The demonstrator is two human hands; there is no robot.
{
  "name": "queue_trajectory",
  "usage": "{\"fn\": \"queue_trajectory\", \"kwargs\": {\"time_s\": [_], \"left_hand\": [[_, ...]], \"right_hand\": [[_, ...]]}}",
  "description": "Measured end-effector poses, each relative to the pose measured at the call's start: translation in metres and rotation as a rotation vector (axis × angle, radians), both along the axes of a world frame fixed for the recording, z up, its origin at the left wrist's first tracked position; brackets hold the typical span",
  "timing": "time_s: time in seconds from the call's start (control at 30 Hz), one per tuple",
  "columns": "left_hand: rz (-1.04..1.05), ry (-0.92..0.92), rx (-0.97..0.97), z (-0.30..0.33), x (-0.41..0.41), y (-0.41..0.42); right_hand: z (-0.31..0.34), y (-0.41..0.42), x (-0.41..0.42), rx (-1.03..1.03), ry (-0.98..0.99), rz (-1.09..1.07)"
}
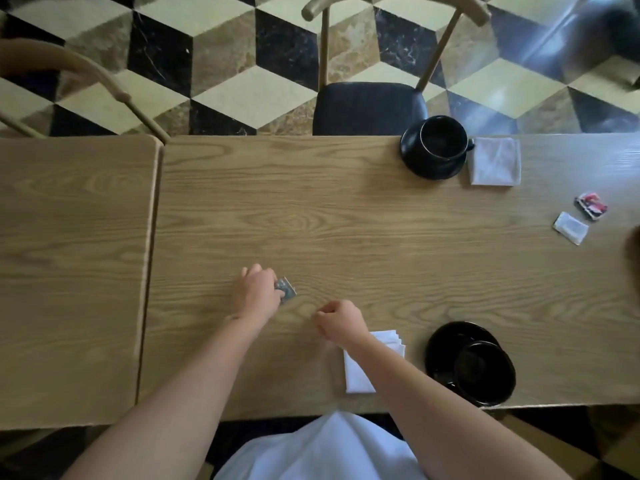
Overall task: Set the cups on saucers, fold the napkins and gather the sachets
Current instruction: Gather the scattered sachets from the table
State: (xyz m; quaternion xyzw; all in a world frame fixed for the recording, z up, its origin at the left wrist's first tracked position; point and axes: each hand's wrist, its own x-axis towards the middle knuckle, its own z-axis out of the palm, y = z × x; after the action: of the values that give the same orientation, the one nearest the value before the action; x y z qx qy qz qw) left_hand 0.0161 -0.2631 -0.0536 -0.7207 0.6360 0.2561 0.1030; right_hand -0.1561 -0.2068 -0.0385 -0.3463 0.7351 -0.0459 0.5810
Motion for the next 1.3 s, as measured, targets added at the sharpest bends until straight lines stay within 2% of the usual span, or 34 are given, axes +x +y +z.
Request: {"fn": "queue_trajectory", "kwargs": {"time_s": [0.07, 0.17, 0.23, 0.33, 0.4, 0.57, 0.77, 1.0, 1.1, 1.3], "left_hand": [[0.1, 0.154, 0.045, 0.006, -0.008, 0.004], [0.267, 0.599, 0.124, 0.02, -0.038, 0.018], [0.333, 0.818, 0.154, 0.033, -0.067, 0.028], [0.424, 1.032, 0.223, 0.053, -0.107, 0.037], [0.407, 1.103, 0.296, 0.065, -0.131, 0.046], [0.336, 1.138, 0.423, 0.08, -0.184, 0.07], [0.236, 1.154, 0.492, 0.094, -0.273, 0.072], [0.237, 1.095, 0.535, 0.087, -0.385, 0.093], [0.259, 1.071, 0.586, 0.075, -0.445, 0.109], [0.401, 0.905, 0.577, 0.045, -0.546, 0.137]], "right_hand": [[0.005, 0.005, -0.003, 0.011, -0.044, -0.075], [0.025, 0.009, -0.019, -0.013, -0.203, -0.272], [0.047, 0.012, -0.041, -0.097, -0.25, -0.362], [0.079, 0.021, -0.085, -0.213, -0.209, -0.374], [0.093, 0.036, -0.111, -0.266, -0.176, -0.37], [0.104, 0.077, -0.153, -0.276, -0.103, -0.486], [0.108, 0.105, -0.225, -0.291, -0.051, -0.793], [0.068, 0.144, -0.393, -0.183, 0.138, -0.908], [0.035, 0.157, -0.471, -0.118, 0.223, -0.887], [-0.006, 0.167, -0.596, -0.058, 0.607, -0.562]]}}
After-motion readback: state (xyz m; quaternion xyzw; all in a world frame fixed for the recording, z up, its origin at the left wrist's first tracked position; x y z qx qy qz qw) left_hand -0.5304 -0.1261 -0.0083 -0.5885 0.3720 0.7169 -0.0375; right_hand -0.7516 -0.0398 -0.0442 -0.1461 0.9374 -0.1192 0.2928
